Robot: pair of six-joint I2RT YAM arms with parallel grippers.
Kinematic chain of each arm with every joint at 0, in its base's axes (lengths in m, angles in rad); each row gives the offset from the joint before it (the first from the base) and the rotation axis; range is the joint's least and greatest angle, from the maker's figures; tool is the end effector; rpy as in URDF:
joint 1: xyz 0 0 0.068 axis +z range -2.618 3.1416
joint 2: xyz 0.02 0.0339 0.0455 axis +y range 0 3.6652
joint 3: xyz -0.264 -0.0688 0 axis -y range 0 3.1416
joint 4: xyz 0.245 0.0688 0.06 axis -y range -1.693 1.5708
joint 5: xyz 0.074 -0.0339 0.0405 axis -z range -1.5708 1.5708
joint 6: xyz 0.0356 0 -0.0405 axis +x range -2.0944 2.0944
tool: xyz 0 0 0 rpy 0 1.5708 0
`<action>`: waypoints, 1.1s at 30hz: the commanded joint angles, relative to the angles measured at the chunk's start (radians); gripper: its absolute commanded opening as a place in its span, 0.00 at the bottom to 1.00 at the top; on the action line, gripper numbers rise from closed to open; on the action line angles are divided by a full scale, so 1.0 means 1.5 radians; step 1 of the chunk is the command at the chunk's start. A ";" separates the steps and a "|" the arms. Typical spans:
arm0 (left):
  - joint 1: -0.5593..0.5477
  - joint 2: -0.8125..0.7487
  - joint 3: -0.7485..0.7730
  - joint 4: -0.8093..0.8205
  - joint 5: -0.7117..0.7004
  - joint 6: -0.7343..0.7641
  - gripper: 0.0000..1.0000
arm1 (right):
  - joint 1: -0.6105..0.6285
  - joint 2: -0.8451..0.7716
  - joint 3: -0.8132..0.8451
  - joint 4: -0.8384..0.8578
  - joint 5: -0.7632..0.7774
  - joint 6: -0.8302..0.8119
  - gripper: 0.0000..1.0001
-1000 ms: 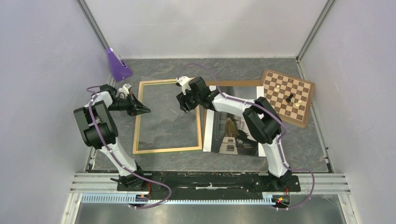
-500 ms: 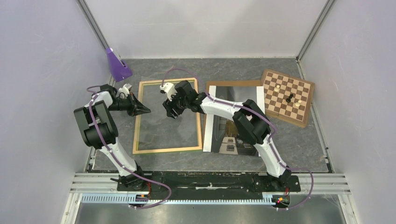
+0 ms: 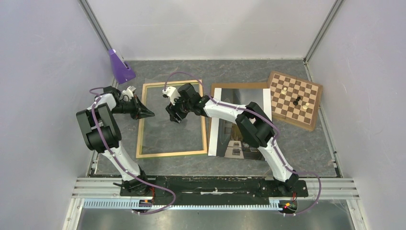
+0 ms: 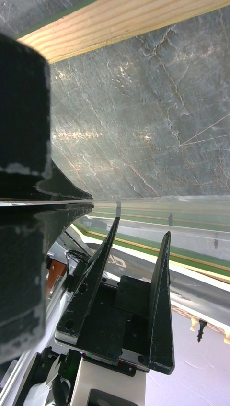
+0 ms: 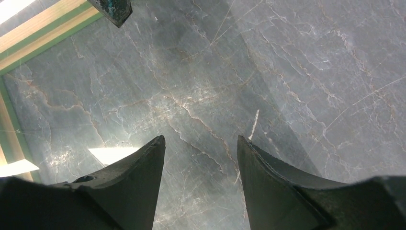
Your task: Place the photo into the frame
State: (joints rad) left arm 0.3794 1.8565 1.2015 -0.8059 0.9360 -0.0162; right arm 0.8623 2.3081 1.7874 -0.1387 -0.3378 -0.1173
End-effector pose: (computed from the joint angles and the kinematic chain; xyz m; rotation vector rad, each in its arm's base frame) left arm 0.3224 0.0977 0.1706 -0.4383 2.5535 -1.2618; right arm 0.3326 0.4063 0.1732 -1.2483 1.9339 0.7735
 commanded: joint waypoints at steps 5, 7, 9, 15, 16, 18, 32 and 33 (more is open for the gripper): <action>-0.006 0.014 0.004 0.003 -0.009 0.036 0.02 | 0.007 0.019 0.035 0.009 -0.011 -0.019 0.60; -0.006 0.015 0.004 0.003 -0.013 0.038 0.03 | 0.007 0.021 0.036 0.008 -0.010 -0.020 0.60; -0.007 0.016 0.003 0.003 -0.016 0.040 0.03 | 0.006 0.023 0.036 0.008 -0.010 -0.022 0.60; -0.008 0.021 0.004 0.003 -0.025 0.044 0.02 | 0.008 0.025 0.043 0.009 -0.019 -0.031 0.60; -0.009 0.022 0.005 0.004 -0.026 0.045 0.02 | 0.008 0.025 0.044 0.010 -0.020 -0.032 0.60; -0.009 0.023 0.004 0.005 -0.027 0.046 0.02 | 0.009 0.026 0.046 0.011 -0.023 -0.036 0.60; -0.015 0.033 0.002 0.008 -0.036 0.051 0.02 | 0.014 0.044 0.065 0.010 -0.034 -0.048 0.61; -0.015 0.034 0.002 0.009 -0.036 0.052 0.02 | 0.014 0.045 0.067 0.010 -0.034 -0.048 0.61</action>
State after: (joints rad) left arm 0.3679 1.8919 1.2015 -0.7929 0.8871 0.0048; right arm 0.8757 2.3577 1.8320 -0.1452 -0.3698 -0.1703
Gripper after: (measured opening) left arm 0.033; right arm 0.605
